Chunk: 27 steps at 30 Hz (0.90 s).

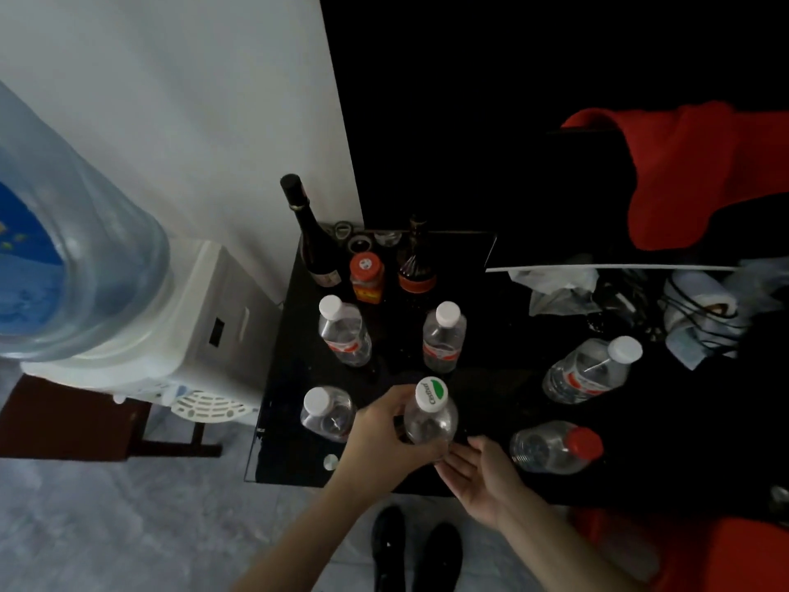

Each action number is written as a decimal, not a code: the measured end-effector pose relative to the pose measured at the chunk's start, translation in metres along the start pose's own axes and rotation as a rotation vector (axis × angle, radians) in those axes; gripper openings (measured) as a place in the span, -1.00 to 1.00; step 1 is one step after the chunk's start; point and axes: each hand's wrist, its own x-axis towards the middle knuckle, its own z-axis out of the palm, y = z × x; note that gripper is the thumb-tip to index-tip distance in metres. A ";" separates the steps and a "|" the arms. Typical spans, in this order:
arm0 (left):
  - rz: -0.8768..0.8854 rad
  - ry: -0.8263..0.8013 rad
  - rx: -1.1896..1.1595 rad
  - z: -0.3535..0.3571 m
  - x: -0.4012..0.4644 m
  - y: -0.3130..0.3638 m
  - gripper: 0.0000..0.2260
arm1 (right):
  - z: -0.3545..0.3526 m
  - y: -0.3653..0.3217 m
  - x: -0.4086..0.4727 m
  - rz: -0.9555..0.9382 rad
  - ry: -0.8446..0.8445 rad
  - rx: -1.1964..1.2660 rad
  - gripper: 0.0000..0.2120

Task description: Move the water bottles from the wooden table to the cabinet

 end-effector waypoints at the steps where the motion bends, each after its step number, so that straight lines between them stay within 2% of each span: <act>1: 0.001 0.001 -0.010 0.003 0.003 -0.005 -0.49 | 0.003 -0.001 0.005 -0.006 0.015 -0.006 -0.67; 4: 0.000 -0.003 -0.030 0.010 0.013 -0.019 -0.50 | 0.011 -0.007 0.018 -0.023 0.070 -0.021 -0.64; 10: 0.021 -0.013 -0.037 0.014 0.032 -0.044 -0.47 | 0.025 -0.014 0.041 -0.042 0.162 -0.038 -0.43; 17: 0.069 -0.084 0.002 0.027 0.046 -0.056 -0.44 | 0.022 -0.017 0.056 -0.054 0.147 -0.005 -0.36; 23: 0.081 -0.170 0.080 0.027 0.044 -0.052 -0.38 | 0.023 -0.015 0.043 -0.075 0.116 -0.020 -0.40; 27: 0.081 -0.261 0.282 0.017 0.040 -0.035 -0.25 | 0.030 -0.014 0.008 -0.087 0.082 -0.064 -0.47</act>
